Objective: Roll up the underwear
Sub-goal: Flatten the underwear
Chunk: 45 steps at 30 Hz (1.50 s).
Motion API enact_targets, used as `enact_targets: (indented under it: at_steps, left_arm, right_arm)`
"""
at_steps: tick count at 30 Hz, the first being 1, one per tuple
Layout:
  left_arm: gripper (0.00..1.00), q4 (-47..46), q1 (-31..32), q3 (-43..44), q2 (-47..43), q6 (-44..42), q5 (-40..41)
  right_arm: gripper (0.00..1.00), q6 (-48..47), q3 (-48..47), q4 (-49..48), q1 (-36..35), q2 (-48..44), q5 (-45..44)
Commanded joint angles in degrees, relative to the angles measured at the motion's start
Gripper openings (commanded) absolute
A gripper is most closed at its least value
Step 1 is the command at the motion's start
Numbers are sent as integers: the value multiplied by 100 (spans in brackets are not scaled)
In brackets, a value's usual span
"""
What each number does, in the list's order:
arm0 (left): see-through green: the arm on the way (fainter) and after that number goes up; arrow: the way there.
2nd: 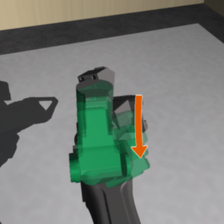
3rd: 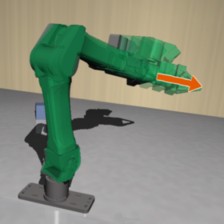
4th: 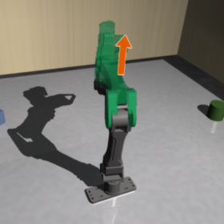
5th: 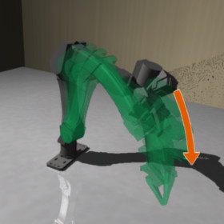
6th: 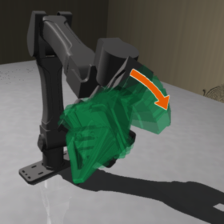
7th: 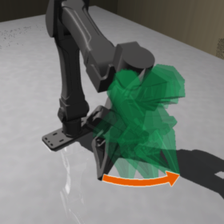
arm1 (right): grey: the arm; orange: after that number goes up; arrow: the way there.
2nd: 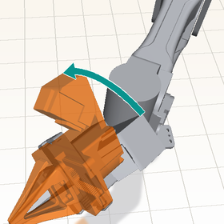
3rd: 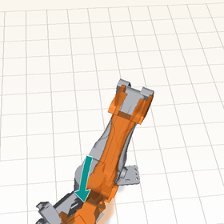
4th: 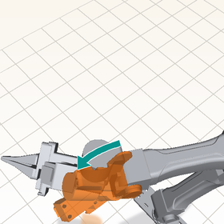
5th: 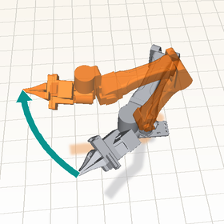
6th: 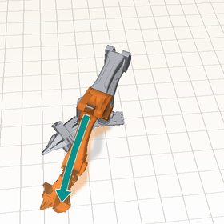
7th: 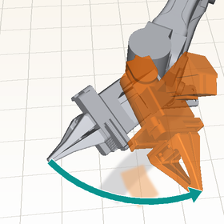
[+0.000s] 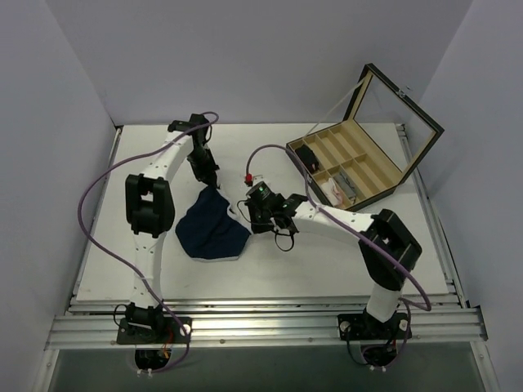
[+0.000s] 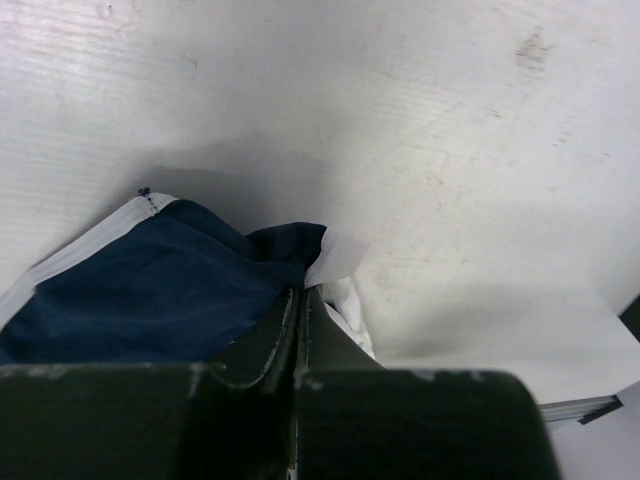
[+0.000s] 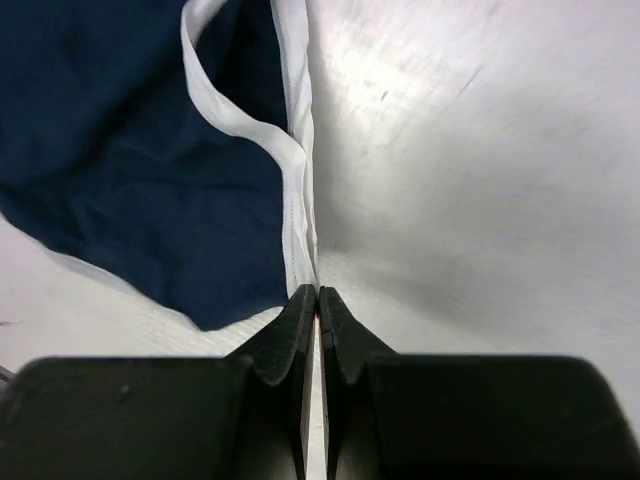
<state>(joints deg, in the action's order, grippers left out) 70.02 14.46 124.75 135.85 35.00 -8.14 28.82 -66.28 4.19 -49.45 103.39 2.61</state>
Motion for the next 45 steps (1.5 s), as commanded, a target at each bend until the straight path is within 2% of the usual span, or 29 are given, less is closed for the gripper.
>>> enact_targets:
  at_steps: [1, 21, 27, 34, 39, 42, 45]
  left_arm:
    - [2, -146, -75, 287, -752, 147, -248]
    - [2, -287, -215, 471, -1641, 507, -811]
    - [2, -111, -268, 419, -2027, 525, -566]
    - [2, -514, -286, -257, -2843, 797, -847]
    - [2, -647, -286, -1329, -3617, 1061, -672]
    - [2, -779, -259, -1995, -4153, 1254, -698]
    - [2, -341, -84, -2340, -4750, 1377, 21]
  right_arm:
    - [0, -420, -560, 889, 129, -741, -998]
    - [0, -474, -605, 1989, 190, -2438, -2273]
    - [0, -447, -588, 2086, 181, -2753, -2380]
    - [0, -518, -456, 1911, -11, -3158, -1905]
    - [0, -386, -255, 1762, -248, -3440, -1291]
    - [0, -237, -105, 1551, -653, -3598, -1254]
    - [0, 157, 27, 1375, -960, -3598, -1079]
